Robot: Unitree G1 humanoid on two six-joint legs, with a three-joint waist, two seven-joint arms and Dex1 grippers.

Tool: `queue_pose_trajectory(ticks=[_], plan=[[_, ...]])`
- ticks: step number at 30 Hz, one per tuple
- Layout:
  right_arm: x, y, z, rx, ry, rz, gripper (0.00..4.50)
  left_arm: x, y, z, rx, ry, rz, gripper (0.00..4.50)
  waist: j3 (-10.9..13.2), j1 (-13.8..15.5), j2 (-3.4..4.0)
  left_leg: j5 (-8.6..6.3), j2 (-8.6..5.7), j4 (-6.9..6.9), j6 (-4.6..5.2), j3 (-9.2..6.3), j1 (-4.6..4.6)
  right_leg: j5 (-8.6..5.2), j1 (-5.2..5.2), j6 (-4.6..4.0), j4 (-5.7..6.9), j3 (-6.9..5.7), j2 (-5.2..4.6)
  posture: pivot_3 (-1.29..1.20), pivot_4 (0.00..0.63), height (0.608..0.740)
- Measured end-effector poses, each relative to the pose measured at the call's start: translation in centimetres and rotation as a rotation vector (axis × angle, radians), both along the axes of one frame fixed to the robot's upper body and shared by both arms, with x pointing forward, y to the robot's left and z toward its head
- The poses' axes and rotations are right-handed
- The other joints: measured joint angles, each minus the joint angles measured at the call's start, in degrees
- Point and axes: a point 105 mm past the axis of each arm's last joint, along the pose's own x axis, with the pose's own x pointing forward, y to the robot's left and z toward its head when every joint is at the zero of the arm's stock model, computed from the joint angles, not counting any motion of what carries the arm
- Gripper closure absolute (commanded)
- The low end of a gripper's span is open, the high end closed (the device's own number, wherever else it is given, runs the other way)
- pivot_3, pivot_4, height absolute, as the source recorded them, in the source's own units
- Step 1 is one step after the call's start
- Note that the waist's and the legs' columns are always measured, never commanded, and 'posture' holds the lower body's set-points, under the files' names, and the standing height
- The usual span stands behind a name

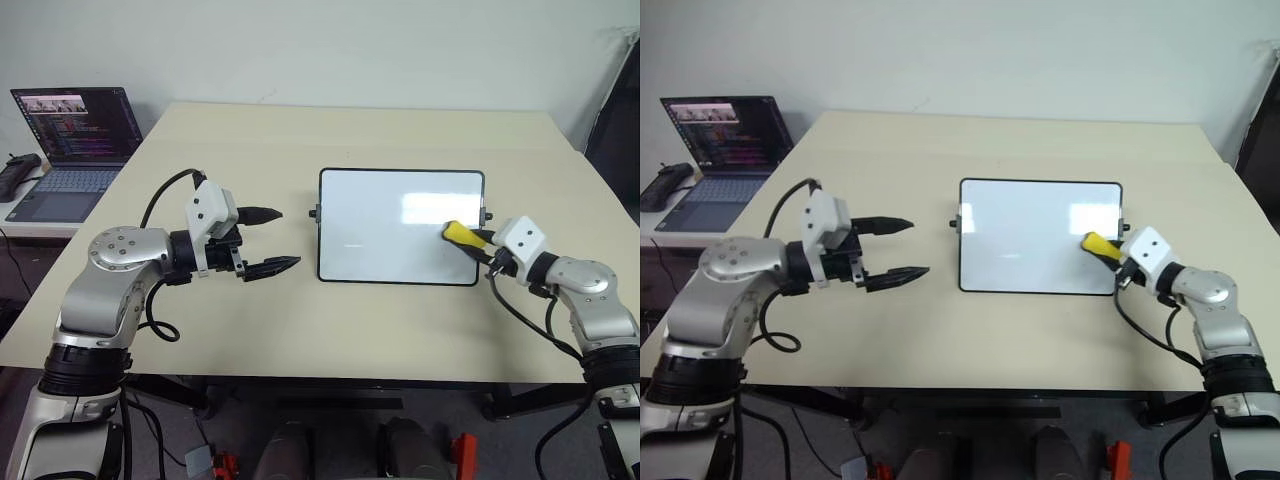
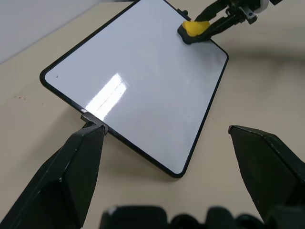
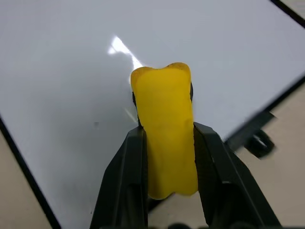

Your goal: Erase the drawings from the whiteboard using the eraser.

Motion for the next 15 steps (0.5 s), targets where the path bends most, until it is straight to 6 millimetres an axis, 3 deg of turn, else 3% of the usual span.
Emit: queue_pose_trajectory(ticks=[5, 11, 15], plan=[[-1.2, 0.2, -0.9, 0.012, 0.034, 0.029, 3.53, -0.1, -0.3, -0.3, 0.007, 0.013, -0.019, 0.0, -0.01, 0.03, -0.01, 0.0, 0.02, -0.04, 0.01, -0.06, -0.04, -0.01, -0.03, -0.02, -0.01, -0.06, 0.01, 0.0, 0.15, 0.74], [-4.3, 4.0, -5.0, 0.022, 0.209, 0.181, 3.53, -0.1, -0.6, -0.3, 0.005, 0.014, -0.033, 0.0, -0.01, -0.57, -0.01, 0.0, 0.06, -0.07, 0.01, -0.03, -0.05, -0.01, -0.07, -0.01, -0.03, -0.05, 0.03, 0.0, 0.15, 0.74], [-4.3, 4.7, -5.0, 0.02, 0.219, 0.176, 3.53, 0.0, -0.6, -0.6, 0.008, 0.028, -0.035, 0.0, -0.03, -0.64, -0.05, 0.0, 0.08, -0.06, 0.0, -0.05, -0.03, -0.02, -0.05, -0.03, -0.02, -0.07, 0.03, 0.0, 0.15, 0.74]])
